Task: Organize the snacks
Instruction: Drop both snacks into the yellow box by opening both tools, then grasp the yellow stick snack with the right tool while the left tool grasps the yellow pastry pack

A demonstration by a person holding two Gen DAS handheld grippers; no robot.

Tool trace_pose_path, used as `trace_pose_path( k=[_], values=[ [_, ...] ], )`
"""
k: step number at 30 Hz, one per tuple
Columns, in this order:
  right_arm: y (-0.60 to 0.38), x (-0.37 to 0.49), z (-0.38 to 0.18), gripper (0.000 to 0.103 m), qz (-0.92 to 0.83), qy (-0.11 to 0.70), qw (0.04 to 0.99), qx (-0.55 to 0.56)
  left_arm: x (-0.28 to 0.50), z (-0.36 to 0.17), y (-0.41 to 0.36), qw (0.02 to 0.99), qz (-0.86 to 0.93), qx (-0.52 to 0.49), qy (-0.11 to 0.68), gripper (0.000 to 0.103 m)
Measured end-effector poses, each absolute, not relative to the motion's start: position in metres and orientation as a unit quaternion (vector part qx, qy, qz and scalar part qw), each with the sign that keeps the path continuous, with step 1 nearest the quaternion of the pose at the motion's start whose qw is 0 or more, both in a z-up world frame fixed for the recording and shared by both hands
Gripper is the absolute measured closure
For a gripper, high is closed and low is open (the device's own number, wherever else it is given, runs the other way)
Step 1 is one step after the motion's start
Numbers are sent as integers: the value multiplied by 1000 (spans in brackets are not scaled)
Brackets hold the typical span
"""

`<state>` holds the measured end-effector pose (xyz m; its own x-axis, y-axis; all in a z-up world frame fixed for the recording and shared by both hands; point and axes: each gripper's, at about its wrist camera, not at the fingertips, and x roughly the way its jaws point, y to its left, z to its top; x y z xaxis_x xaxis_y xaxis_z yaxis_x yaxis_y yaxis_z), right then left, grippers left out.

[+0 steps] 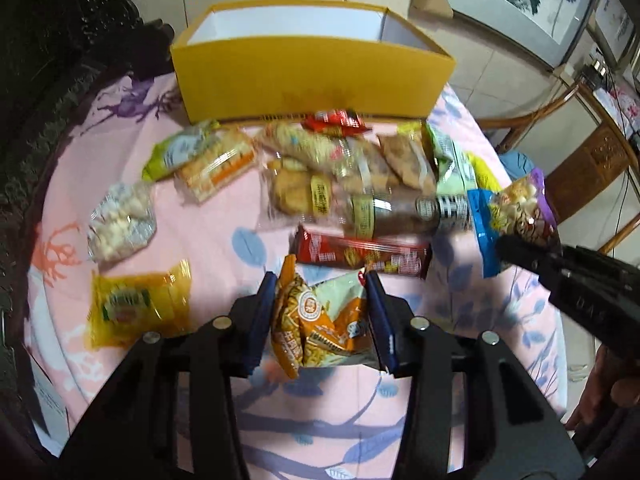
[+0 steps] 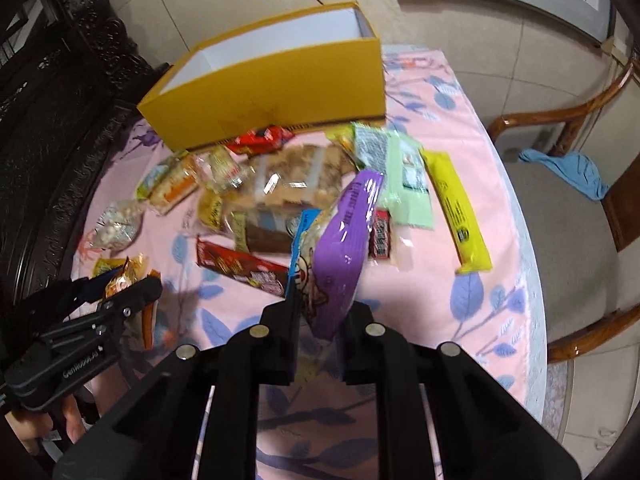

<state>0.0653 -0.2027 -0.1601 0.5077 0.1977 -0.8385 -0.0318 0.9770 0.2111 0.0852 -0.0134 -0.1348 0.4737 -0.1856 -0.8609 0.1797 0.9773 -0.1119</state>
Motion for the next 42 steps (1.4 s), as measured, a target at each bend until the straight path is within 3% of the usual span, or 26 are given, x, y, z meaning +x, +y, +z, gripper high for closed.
trace_pose_path(
  k=[7, 17, 23, 25, 26, 27, 28, 36, 42],
  values=[
    [-189, 97, -137, 88, 84, 481, 870, 73, 131, -101, -1, 873, -87, -32, 480, 58],
    [-164, 219, -69, 88, 109, 427, 895, 61, 277, -37, -3, 898, -57, -16, 436, 58],
    [-160, 270, -56, 88, 110, 417, 901, 53, 323, -39, -5, 899, -55, -13, 435, 57],
    [-162, 288, -53, 85, 110, 418, 900, 54, 338, -42, -5, 896, -51, -12, 440, 48],
    [-163, 296, -53, 75, 109, 424, 898, 56, 347, -43, -5, 894, -43, -12, 446, 27],
    [-165, 305, -54, 54, 109, 434, 892, 58, 353, -42, -3, 894, -30, -12, 447, 9],
    [-168, 314, -53, 46, 103, 445, 888, 57, 355, -40, 0, 896, -19, -13, 443, 5],
    [-225, 295, -49, 44, 96, 458, 883, 37, 332, -39, 25, 896, -5, -35, 443, 2],
    [-279, 214, -123, 44, 60, 550, 833, 0, 253, -74, 45, 883, 12, -50, 467, 2]
  ],
)
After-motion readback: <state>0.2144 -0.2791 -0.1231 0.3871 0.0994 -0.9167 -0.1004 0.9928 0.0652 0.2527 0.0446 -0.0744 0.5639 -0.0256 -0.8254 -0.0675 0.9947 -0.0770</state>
